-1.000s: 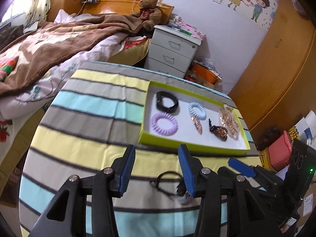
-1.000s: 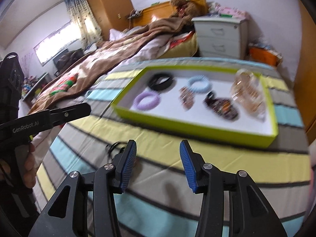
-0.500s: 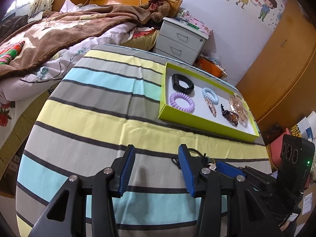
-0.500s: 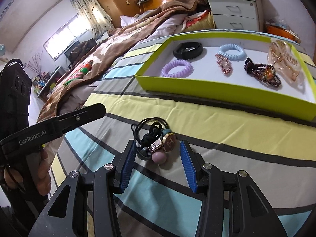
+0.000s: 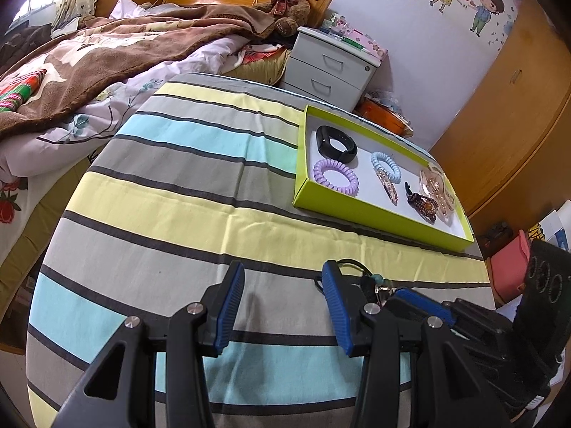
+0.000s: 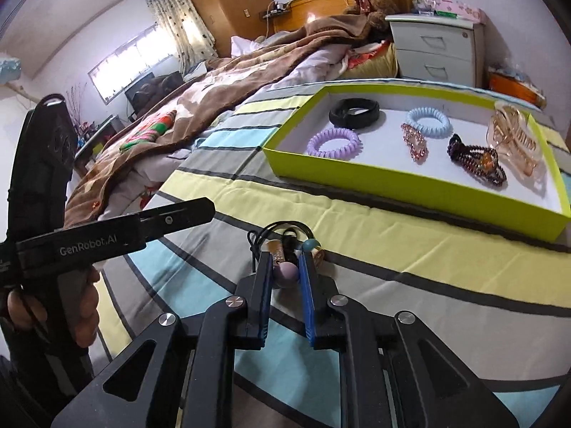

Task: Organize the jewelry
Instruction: 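Grasp the black hair tie with the pink ball charm with the right gripper, then grasp the black hair tie with the teal bead with the left gripper while the right holds its tie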

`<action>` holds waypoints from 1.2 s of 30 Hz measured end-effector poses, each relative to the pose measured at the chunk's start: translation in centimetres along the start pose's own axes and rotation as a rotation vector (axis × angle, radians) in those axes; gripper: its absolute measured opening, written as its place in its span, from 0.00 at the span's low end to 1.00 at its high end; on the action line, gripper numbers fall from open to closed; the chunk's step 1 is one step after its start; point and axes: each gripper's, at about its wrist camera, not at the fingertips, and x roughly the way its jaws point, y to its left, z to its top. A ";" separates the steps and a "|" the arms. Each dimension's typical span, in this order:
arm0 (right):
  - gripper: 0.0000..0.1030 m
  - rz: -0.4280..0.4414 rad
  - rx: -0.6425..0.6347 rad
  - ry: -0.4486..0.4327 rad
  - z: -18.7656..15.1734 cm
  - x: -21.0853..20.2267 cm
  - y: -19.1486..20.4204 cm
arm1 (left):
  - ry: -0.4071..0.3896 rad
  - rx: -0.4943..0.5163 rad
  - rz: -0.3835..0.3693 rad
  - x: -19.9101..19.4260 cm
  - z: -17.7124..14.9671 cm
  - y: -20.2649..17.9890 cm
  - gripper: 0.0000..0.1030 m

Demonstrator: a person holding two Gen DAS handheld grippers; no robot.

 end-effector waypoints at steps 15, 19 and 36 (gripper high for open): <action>0.15 0.128 0.094 -0.100 0.7 -2.3 -1.0 | 0.030 0.022 -0.003 0.6 -0.4 -0.6 0.46; 0.15 0.125 0.143 -0.124 0.6 -3.0 -1.9 | 0.039 0.048 -0.020 0.7 -0.7 -1.2 0.46; 0.15 0.037 0.212 -0.225 0.3 -7.5 -5.4 | 0.108 0.343 -0.061 3.1 -2.2 -8.8 0.49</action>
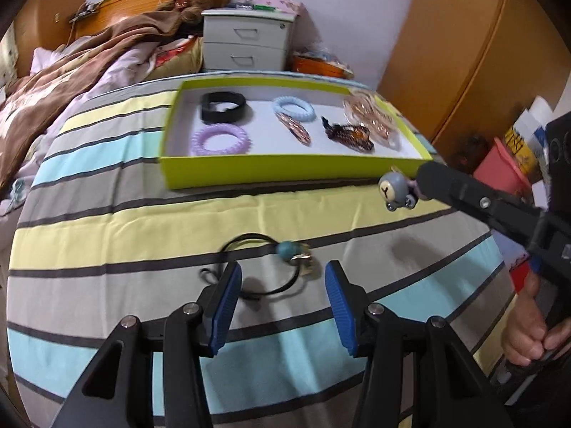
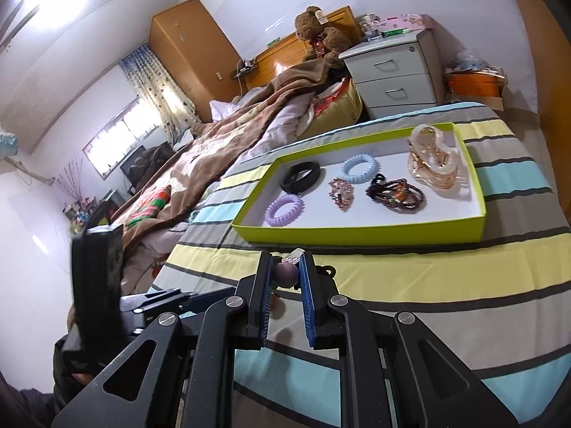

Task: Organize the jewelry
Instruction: 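Grasp the black hair tie with the teal bead with the left gripper while the right holds its tie, then carry both black hair ties over the green lid with both grippers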

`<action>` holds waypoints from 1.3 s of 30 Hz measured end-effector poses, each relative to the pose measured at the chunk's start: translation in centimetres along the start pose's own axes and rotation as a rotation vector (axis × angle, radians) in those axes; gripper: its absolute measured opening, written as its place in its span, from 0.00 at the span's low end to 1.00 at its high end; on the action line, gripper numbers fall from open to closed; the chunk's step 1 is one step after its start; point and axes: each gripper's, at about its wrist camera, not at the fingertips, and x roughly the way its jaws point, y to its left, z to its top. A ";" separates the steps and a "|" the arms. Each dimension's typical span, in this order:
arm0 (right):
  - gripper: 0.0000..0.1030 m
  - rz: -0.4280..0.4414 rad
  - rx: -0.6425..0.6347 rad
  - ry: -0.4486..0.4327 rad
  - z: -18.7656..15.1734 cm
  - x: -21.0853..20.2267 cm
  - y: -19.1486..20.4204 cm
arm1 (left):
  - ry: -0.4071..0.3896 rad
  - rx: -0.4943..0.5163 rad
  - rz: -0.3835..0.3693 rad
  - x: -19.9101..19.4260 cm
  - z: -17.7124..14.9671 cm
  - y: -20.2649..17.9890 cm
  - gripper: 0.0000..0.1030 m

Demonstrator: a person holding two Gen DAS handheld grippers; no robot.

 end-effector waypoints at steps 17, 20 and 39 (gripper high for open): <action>0.15 -0.010 0.010 -0.008 -0.1 -0.6 -0.9 | 0.001 0.016 0.119 1.6 0.6 -1.0 0.26; 0.15 -0.012 0.011 -0.006 -0.2 -0.5 -1.1 | 0.003 0.014 0.108 1.5 0.6 -0.9 0.18; 0.15 -0.031 -0.020 -0.038 1.8 -1.9 -0.4 | -0.084 0.008 0.091 -1.9 2.8 -1.3 0.17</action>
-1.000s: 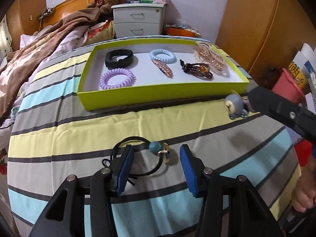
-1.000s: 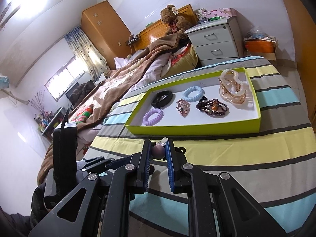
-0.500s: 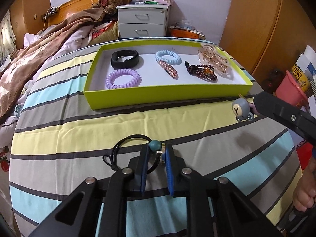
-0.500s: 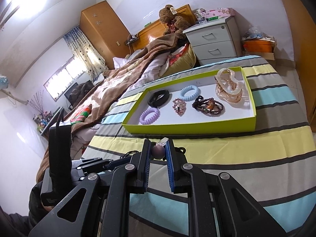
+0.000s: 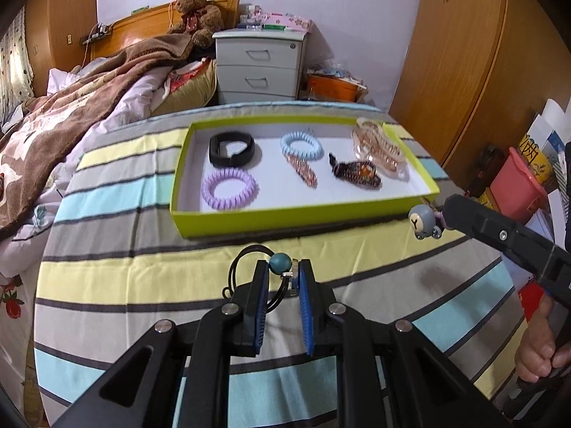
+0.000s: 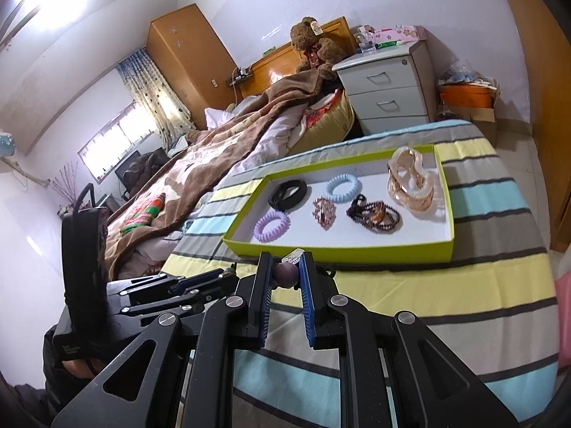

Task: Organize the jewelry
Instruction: 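Carry both black hair ties over the green lid with both grippers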

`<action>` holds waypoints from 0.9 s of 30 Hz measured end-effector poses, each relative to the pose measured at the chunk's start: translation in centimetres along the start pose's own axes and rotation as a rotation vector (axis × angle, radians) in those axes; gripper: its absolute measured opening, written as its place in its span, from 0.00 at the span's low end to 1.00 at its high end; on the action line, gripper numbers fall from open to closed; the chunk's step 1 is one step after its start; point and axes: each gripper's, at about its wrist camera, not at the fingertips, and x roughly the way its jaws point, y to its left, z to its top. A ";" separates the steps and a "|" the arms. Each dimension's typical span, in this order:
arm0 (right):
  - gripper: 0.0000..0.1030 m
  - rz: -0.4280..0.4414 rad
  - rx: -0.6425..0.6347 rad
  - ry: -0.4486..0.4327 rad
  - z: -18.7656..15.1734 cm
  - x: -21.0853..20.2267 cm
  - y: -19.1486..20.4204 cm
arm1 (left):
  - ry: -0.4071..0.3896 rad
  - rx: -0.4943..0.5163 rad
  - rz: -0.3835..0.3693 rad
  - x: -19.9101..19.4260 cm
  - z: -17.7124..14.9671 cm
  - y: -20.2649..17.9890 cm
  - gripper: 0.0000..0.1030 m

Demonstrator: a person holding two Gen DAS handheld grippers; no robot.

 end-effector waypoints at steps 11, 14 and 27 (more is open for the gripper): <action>0.15 -0.018 -0.026 -0.021 2.5 0.1 0.1 | -0.062 -0.006 -0.033 -1.3 4.0 0.5 0.17; 0.15 -0.023 -0.032 -0.016 2.9 0.5 0.1 | -0.076 -0.011 -0.041 -1.2 5.4 0.9 0.17; 0.15 -0.063 -0.043 0.071 4.1 5.4 -1.7 | -0.054 -0.034 -0.119 2.9 10.3 1.5 0.17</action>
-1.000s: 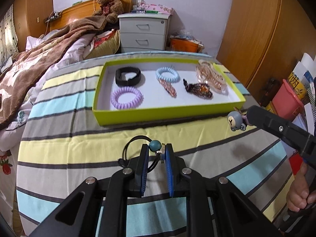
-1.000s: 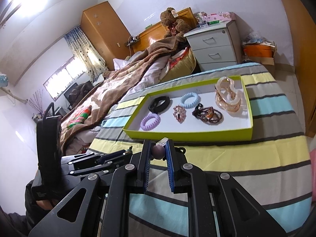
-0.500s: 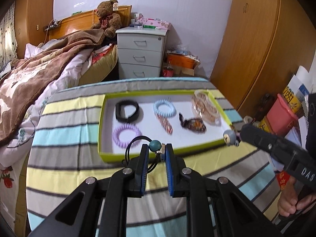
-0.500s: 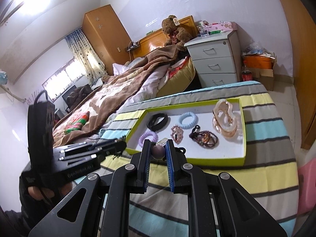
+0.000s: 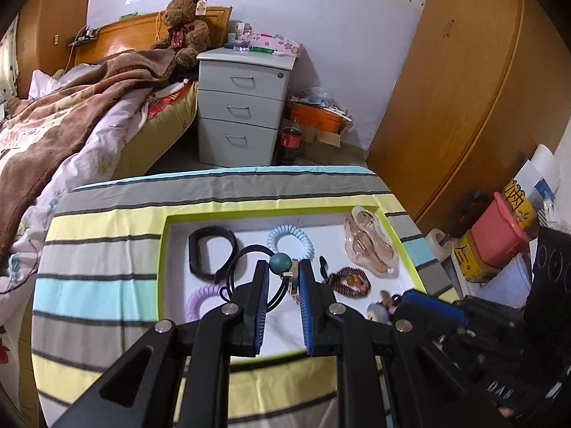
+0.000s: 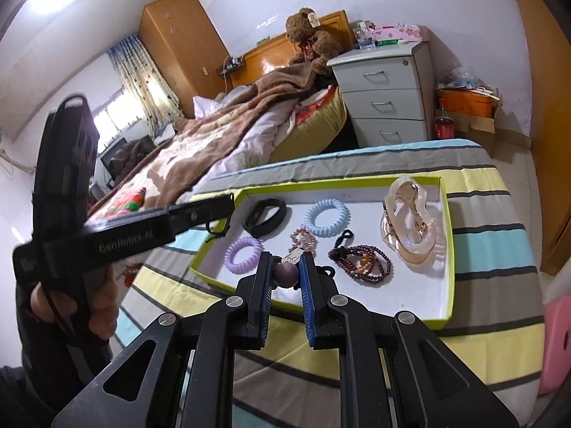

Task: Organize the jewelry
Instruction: 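Carry both black hair ties over the green lid with both grippers, then lower both black hair ties into the lid and open both grippers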

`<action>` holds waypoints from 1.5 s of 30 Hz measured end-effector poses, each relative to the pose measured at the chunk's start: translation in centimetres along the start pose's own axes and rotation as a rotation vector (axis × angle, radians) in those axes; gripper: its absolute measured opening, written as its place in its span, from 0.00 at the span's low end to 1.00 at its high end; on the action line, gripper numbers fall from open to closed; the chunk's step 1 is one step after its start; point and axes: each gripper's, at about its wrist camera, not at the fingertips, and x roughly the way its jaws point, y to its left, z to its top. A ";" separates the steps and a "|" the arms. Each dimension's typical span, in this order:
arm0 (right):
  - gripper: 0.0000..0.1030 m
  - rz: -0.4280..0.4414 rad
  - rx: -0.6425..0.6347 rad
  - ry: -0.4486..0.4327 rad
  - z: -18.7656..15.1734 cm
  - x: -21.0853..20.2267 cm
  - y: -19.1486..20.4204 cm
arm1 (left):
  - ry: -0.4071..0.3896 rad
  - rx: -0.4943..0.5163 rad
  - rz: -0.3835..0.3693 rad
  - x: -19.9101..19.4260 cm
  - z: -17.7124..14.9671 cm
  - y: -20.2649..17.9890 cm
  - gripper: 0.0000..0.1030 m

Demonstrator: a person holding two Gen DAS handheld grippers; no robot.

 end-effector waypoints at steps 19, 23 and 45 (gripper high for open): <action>0.15 -0.072 -0.045 0.103 -0.5 4.3 -1.7 | 0.093 -0.026 0.017 6.2 0.0 1.4 0.17; 0.15 -0.094 -0.071 0.109 -0.7 4.6 -1.5 | 0.107 -0.029 0.019 6.8 -0.2 1.6 0.17; 0.17 -0.143 -0.102 0.104 -0.8 4.5 -1.2 | 0.167 -0.035 0.039 8.6 -1.3 1.3 0.19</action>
